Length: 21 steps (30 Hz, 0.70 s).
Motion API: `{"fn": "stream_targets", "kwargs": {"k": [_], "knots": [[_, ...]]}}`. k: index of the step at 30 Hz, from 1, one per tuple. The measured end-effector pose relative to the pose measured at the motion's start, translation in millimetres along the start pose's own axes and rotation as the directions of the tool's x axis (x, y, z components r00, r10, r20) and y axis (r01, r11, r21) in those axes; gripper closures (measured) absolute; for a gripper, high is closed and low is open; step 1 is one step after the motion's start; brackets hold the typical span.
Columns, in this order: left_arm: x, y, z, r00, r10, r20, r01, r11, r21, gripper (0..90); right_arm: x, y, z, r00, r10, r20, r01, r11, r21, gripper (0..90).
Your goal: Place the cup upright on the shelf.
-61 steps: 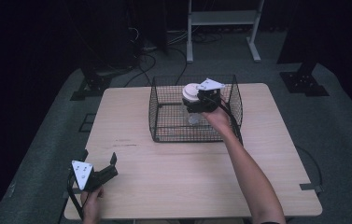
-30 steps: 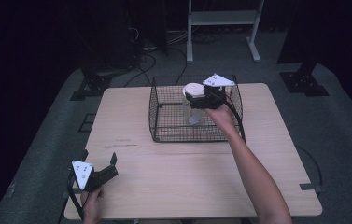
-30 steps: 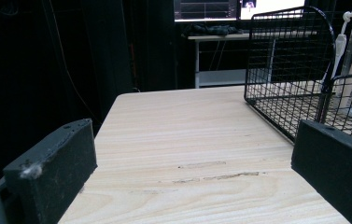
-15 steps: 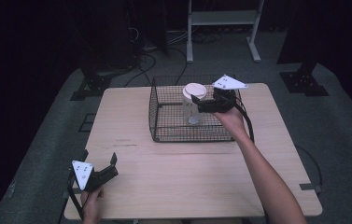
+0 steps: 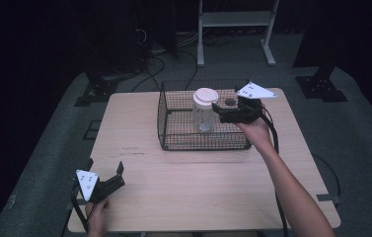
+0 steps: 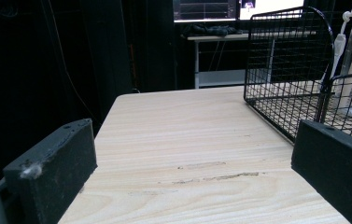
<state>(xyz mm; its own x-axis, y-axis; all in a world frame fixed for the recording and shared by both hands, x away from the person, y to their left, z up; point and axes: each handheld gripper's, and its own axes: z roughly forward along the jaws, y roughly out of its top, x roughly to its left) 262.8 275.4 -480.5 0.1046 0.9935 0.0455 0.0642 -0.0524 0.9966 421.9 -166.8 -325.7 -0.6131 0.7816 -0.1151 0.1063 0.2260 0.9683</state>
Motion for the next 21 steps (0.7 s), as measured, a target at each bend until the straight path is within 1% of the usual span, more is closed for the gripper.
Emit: {"fn": "stream_targets", "kwargs": {"k": [3,5,10,11,19,21], "knots": [[-0.3,-0.1,0.3,1.0000,0.002,0.004,-0.002,1.0000,0.002,0.0,-1.9,0.7,-6.9,1.0000,-0.004,0.005,0.004,1.0000,-0.005,0.8],[-0.3,-0.1,0.4,1.0000,0.003,0.003,-0.003,1.0000,0.002,0.0,-4.4,-0.5,-10.3,1.0000,0.005,-0.003,-0.005,1.0000,-0.008,0.8],[-0.2,-0.1,0.4,1.0000,0.002,0.003,-0.002,1.0000,0.002,0.0,-7.6,-4.4,-16.7,1.0000,0.005,0.000,-0.005,1.0000,0.000,0.8],[-0.4,-0.1,0.3,1.0000,0.005,0.004,-0.005,1.0000,0.002,0.0,-9.7,-7.0,-20.8,1.0000,0.004,0.005,-0.004,1.0000,0.004,0.8],[-0.8,-0.1,0.3,1.0000,0.006,0.003,-0.006,1.0000,0.001,0.0,-14.9,-16.7,-36.0,0.9998,0.001,0.020,-0.001,1.0000,0.010,0.8],[-0.8,-0.1,0.3,0.9999,0.010,0.002,-0.010,0.9999,0.002,0.0,-16.4,-19.2,-39.0,0.9997,0.007,0.022,-0.007,0.9999,0.013,0.8]]}}
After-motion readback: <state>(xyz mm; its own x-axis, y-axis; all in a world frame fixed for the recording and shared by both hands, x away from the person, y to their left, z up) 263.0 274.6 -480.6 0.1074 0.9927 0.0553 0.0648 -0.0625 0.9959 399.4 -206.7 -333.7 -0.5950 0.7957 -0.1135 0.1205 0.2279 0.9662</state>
